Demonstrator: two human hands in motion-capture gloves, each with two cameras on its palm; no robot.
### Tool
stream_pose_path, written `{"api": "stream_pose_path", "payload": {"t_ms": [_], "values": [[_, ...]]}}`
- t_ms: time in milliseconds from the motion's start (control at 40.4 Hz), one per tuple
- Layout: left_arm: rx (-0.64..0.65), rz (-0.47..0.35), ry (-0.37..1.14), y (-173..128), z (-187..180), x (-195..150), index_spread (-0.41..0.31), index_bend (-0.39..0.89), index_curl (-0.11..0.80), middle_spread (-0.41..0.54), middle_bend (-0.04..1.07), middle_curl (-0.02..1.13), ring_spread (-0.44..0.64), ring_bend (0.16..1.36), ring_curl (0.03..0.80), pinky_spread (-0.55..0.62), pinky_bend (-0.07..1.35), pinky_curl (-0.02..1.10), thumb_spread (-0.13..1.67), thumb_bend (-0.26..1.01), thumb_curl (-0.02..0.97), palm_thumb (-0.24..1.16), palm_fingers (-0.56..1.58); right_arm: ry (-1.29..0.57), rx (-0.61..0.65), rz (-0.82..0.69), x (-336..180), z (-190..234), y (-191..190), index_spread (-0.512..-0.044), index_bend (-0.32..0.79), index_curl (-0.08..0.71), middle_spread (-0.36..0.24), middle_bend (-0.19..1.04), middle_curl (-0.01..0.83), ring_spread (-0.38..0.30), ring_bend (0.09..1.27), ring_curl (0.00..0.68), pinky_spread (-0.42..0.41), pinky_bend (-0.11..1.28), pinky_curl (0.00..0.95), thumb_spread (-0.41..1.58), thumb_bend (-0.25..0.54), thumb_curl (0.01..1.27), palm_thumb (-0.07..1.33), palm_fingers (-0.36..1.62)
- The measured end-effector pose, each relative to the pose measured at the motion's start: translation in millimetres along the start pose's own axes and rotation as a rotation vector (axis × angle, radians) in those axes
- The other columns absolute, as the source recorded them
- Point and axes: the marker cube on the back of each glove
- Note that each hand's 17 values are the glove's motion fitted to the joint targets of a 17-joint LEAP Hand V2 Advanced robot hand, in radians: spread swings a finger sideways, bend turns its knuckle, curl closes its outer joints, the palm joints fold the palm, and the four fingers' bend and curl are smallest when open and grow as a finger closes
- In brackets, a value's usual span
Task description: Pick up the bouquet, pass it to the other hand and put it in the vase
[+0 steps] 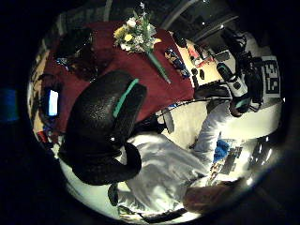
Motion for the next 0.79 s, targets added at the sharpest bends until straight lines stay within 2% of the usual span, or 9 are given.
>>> {"api": "stream_pose_path", "payload": {"t_ms": [25, 124, 272, 420, 544, 791], "values": [[-0.003, -0.001, -0.002, -0.4, 1.5, -0.3, -0.023, 0.16, 0.046, 0.092, 0.16, 0.03, 0.13, 0.44, 0.080, 0.11, 0.37, 0.08, 0.43, 0.09, 0.036, 0.15, 0.43, -0.001, -0.003, 0.000, 0.2, 0.8, -0.4, -0.183, 0.07, 0.011, 0.006, 0.24, 0.060, 0.037, 0.40, 0.077, 0.085, 0.37, 0.082, 0.43, 0.191, 0.05, 0.29, 0.39], [-0.022, -0.008, -0.004, -2.4, 10.8, -2.2, -0.033, 0.15, 0.091, 0.134, 0.17, 0.09, 0.19, 0.49, 0.152, 0.15, 0.39, 0.15, 0.68, 0.09, 0.065, 0.17, 0.39, -0.012, -0.024, -0.001, 0.9, 5.5, -3.7, -0.261, 0.09, 0.055, 0.012, 0.24, 0.110, 0.054, 0.45, 0.147, 0.126, 0.42, 0.156, 0.70, 0.207, 0.08, 0.33, 0.33], [-0.041, -0.003, 0.003, -2.1, 14.3, -7.5, -0.040, 0.16, 0.143, 0.167, 0.17, 0.14, 0.24, 0.53, 0.195, 0.19, 0.41, 0.20, 0.90, 0.07, 0.102, 0.19, 0.35, -0.020, -0.019, -0.009, -0.6, 3.6, -6.5, -0.319, 0.10, 0.085, 0.020, 0.25, 0.163, 0.069, 0.48, 0.194, 0.157, 0.44, 0.207, 0.95, 0.191, 0.10, 0.35, 0.29], [-0.118, 0.031, 0.062, 7.2, 5.8, -21.5, -0.043, 0.16, 0.182, 0.183, 0.17, 0.17, 0.27, 0.54, 0.214, 0.21, 0.41, 0.23, 1.02, 0.05, 0.133, 0.19, 0.33, -0.039, -0.017, -0.033, -5.6, 2.5, -10.8, -0.345, 0.11, 0.104, 0.022, 0.26, 0.203, 0.086, 0.50, 0.217, 0.171, 0.45, 0.238, 1.07, 0.166, 0.13, 0.36, 0.27], [-0.132, 0.026, 0.062, 13.1, -1.3, -27.2, -0.045, 0.15, 0.207, 0.190, 0.17, 0.19, 0.28, 0.55, 0.225, 0.21, 0.42, 0.25, 1.08, 0.03, 0.156, 0.20, 0.33, -0.048, -0.034, -0.036, -1.3, 1.6, -2.9, -0.359, 0.02, 0.075, 0.029, 0.24, 0.223, 0.098, 0.58, 0.254, 0.178, 0.53, 0.279, 1.14, 0.140, 0.14, 0.36, 0.17], [-0.136, 0.043, 0.017, 16.9, -5.7, -25.4, -0.037, 0.15, 0.239, 0.195, 0.18, 0.23, 0.29, 0.56, 0.243, 0.22, 0.42, 0.28, 1.14, -0.01, 0.191, 0.22, 0.31, -0.084, -0.039, 0.002, 19.1, 6.1, 8.2, -0.370, 0.06, 0.058, 0.041, 0.26, 0.268, 0.107, 0.65, 0.284, 0.190, 0.60, 0.316, 1.20, 0.097, 0.17, 0.37, 0.13]]}}
